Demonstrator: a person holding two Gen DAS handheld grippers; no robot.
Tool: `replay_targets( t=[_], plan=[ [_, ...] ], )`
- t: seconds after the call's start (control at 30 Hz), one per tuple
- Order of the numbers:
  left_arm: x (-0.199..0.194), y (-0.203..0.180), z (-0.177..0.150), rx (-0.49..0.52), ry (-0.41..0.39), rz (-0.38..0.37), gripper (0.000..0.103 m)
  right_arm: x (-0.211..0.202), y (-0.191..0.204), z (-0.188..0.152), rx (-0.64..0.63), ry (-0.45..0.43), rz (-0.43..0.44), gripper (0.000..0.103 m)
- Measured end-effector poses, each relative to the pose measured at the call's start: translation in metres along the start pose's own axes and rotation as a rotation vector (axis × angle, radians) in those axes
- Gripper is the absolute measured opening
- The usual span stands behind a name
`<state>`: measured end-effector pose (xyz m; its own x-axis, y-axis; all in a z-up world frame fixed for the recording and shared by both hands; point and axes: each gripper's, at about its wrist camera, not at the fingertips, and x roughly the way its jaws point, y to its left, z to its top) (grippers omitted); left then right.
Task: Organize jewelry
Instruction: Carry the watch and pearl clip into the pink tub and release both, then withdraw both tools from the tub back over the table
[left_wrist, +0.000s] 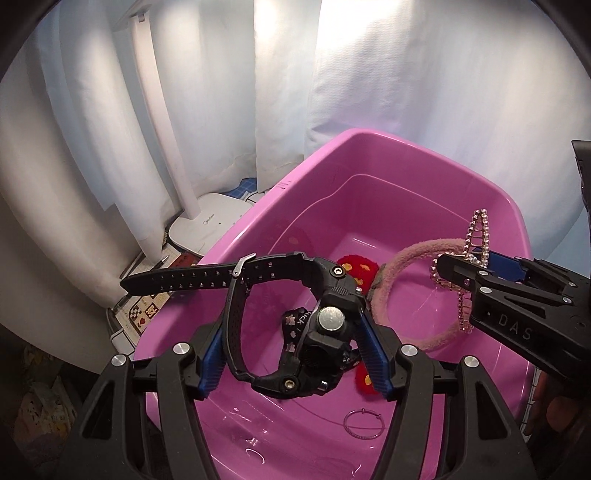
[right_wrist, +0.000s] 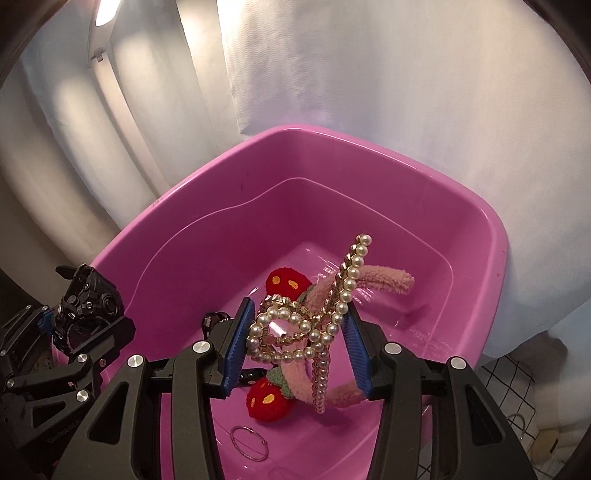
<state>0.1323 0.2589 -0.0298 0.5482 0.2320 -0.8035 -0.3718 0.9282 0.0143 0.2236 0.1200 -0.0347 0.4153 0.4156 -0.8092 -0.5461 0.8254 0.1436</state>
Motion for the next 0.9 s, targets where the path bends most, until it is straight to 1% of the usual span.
replay_targets(
  t=[0.07, 0.1, 0.13, 0.17, 0.2, 0.23, 0.3, 0.33, 0.9],
  plan=[
    [0.002, 0.000, -0.001, -0.001, 0.010, 0.002, 0.063, 0.001, 0.000, 0.001, 0.005, 0.007, -0.011, 0.047],
    [0.002, -0.001, -0.001, 0.001, 0.015, 0.009, 0.063, 0.001, -0.001, 0.003, 0.010, 0.005, -0.015, 0.050],
    [0.003, -0.001, -0.002, -0.001, 0.023, 0.002, 0.066, 0.000, -0.001, 0.003, 0.014, -0.001, -0.021, 0.056],
    [0.003, 0.000, -0.002, -0.007, 0.028, -0.003, 0.067, -0.001, -0.002, 0.004, 0.018, -0.009, -0.025, 0.058],
    [0.002, 0.001, -0.002, -0.008, 0.021, 0.004, 0.068, -0.002, -0.003, 0.005, 0.020, -0.012, -0.027, 0.058],
    [0.000, 0.001, -0.002, -0.005, 0.006, 0.016, 0.074, -0.004, -0.004, 0.005, 0.019, -0.014, -0.030, 0.058],
    [-0.006, 0.000, -0.001, 0.002, -0.019, 0.032, 0.080, -0.007, -0.004, 0.004, 0.015, -0.016, -0.040, 0.058],
    [-0.009, 0.000, 0.000, 0.002, -0.027, 0.032, 0.081, -0.008, -0.005, 0.003, 0.016, -0.016, -0.041, 0.058],
    [-0.018, -0.005, -0.006, 0.018, -0.031, 0.031, 0.081, -0.024, -0.008, -0.005, 0.037, -0.038, -0.044, 0.058]
  ],
)
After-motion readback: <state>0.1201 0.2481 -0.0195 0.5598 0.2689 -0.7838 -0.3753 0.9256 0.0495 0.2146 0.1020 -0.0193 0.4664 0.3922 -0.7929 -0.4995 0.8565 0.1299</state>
